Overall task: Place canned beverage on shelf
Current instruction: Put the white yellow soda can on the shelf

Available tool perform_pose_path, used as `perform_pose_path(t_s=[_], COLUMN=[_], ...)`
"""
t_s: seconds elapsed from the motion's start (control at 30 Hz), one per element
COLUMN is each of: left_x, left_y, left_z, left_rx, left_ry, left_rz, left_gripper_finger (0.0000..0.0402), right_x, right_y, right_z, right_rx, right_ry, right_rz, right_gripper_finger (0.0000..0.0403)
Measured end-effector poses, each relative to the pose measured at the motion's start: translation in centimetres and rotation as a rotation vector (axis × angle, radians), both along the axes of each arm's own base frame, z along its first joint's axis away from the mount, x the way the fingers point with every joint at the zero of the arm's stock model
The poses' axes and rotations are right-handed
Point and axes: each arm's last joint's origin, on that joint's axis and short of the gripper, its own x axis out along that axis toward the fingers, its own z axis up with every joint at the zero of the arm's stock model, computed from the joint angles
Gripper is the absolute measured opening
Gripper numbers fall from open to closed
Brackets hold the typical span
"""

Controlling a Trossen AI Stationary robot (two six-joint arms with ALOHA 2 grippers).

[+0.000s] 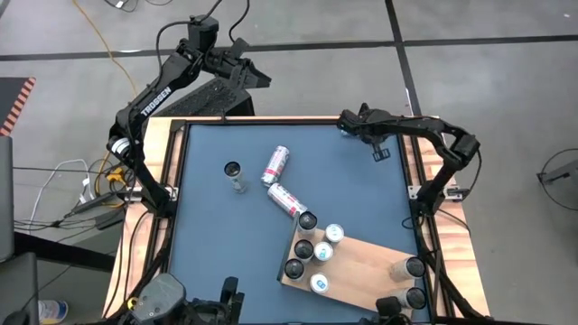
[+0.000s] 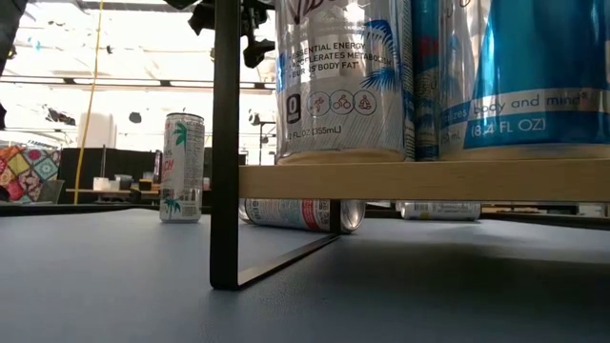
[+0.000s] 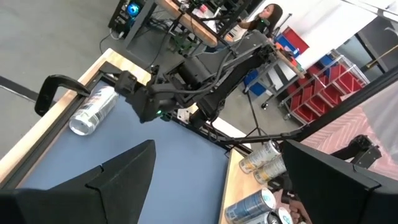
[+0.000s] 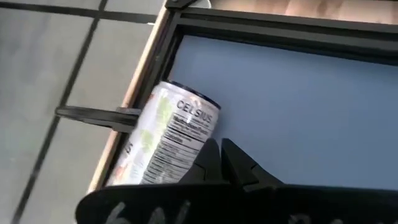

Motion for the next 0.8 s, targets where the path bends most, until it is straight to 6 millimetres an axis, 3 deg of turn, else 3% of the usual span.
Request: perform_pose_path(t_s=[0.1, 0.27, 0.4, 0.5, 0.67, 0.8], left_x=[0.0, 0.0, 0.0, 0.0, 0.0, 0.0], left_y=[0.0, 0.0, 0.0, 0.0, 0.0, 0.0], left_z=[0.0, -0.2, -0.2, -0.2, -0.2, -0.2], left_rx=[-0.005, -0.018, -0.02, -0.019, -0.015, 0.001], left_ry=[0.004, 0.015, 0.015, 0.015, 0.015, 0.014], left_rz=[0.0, 0.0, -0.003, -0.003, -0.001, 0.003], left_gripper_finger=[0.0336, 0.0336, 0.0336, 0.0336, 0.0336, 0.0336], right_x=[0.6, 3.1, 4.4, 3.6, -0.1, -1.3], right_y=[-0.3, -1.6, -1.1, 0.0, 0.8, -0.1], right_z=[-1.2, -2.8, -2.0, -0.1, 2.5, 3.2], right_rx=[0.082, 0.18, 0.186, 0.151, 0.098, 0.122], right_ry=[-0.005, -0.036, -0.058, -0.013, 0.114, 0.125], right_rz=[0.086, 0.498, 0.736, 0.657, 0.373, 0.406], right_gripper_finger=[0.0, 0.0, 0.0, 0.0, 0.0, 0.0])
